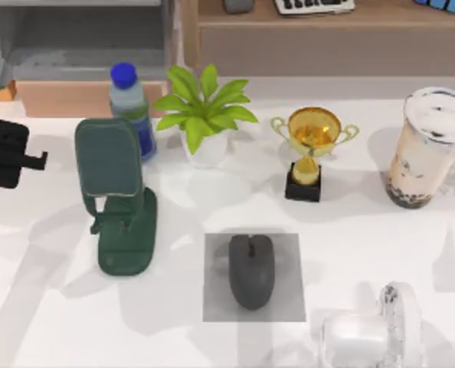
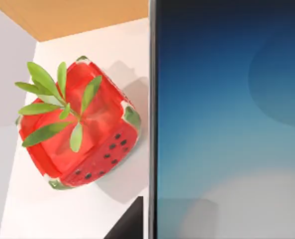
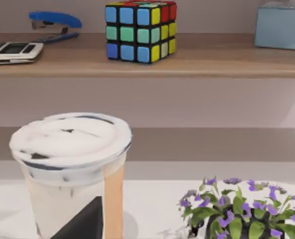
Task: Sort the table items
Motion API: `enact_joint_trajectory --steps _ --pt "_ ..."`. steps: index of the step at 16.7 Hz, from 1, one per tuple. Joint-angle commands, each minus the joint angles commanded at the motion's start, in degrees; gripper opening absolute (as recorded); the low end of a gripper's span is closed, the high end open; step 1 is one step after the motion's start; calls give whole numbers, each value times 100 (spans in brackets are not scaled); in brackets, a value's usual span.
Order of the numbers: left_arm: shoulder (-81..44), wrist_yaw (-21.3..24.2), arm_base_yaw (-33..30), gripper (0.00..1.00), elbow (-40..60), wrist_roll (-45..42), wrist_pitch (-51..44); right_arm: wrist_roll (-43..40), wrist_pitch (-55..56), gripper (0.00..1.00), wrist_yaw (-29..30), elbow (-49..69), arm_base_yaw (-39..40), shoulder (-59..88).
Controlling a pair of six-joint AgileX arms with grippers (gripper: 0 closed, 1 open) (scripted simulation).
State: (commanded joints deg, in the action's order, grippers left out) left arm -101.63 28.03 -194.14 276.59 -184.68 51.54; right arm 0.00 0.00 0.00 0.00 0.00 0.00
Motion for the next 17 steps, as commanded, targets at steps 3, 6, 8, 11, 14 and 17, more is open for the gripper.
enact_joint_trajectory --steps 3,6,8,11,14,17 --pt "-445 570 -1336 0 419 1328 -636 0 0 100 0 0 0 0" --pt "-612 973 -2422 0 826 2339 -1201 0 0 100 0 0 0 0" --pt "-617 1143 -2924 0 1042 2763 -1486 0 0 100 0 0 0 0" --pt "-582 1243 -3225 0 1190 3004 -1674 0 0 100 0 0 0 0" --pt "-582 1243 -3225 0 1190 3004 -1674 0 0 100 0 0 0 0" --pt "-571 1192 -3167 0 1195 2988 -1704 0 0 100 0 0 0 0"
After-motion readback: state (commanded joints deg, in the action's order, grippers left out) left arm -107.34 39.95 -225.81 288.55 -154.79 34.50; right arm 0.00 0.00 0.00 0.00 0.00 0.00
